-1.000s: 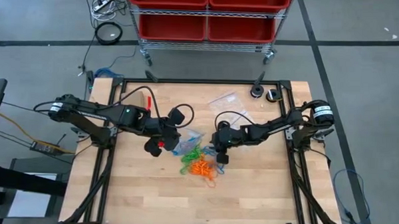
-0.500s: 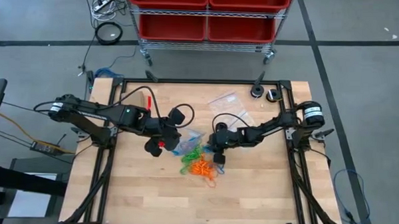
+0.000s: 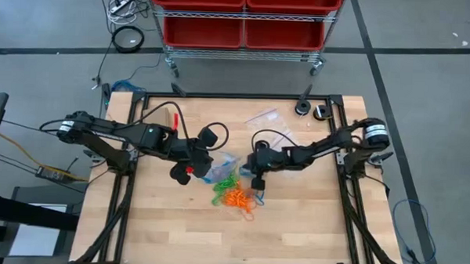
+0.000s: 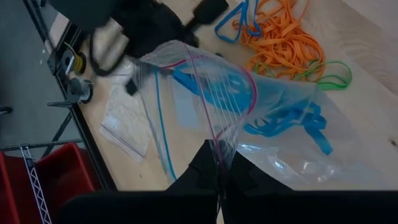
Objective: Sort rubber bands
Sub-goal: Put the blue rubber band into the top left transparent zip bag
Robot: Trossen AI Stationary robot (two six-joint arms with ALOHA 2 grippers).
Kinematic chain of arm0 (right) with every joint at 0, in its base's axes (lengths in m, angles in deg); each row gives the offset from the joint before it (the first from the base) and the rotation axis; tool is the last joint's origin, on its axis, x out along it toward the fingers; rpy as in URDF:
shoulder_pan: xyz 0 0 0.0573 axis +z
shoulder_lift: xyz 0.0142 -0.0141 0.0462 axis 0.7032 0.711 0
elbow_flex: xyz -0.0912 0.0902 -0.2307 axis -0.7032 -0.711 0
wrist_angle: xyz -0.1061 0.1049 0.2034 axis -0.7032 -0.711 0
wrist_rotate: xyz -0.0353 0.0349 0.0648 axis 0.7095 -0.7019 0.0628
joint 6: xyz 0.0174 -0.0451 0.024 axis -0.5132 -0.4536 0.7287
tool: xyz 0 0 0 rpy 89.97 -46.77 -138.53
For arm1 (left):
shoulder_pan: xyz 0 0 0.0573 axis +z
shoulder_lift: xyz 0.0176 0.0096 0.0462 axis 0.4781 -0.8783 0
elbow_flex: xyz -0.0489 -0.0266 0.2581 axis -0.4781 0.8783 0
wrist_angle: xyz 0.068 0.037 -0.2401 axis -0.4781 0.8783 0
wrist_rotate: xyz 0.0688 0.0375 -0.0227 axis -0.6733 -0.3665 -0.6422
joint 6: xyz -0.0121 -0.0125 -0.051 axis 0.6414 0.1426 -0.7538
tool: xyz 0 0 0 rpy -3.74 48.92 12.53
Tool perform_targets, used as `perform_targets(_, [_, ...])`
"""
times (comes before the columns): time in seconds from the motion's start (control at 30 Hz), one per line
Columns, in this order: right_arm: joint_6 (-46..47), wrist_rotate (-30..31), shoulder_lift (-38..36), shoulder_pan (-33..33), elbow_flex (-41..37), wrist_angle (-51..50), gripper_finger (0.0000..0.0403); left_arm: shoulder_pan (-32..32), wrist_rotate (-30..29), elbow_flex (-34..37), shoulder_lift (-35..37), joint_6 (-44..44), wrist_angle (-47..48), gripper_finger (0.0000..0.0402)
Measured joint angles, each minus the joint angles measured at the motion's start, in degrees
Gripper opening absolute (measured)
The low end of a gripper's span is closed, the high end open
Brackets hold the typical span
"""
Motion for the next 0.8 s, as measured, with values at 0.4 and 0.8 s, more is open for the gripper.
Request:
perform_targets(0.4, [-3.4,8.4,-26.3,2.1,0.5,-10.3,0.0,0.0,0.0,0.0,0.0,0.1,-0.5,0.0001])
perform_targets(0.8, [-12.9,5.2,-17.5,1.1,22.7,-19.7,0.0,0.0,0.0,0.0,0.0,0.4,-2.4,0.0001])
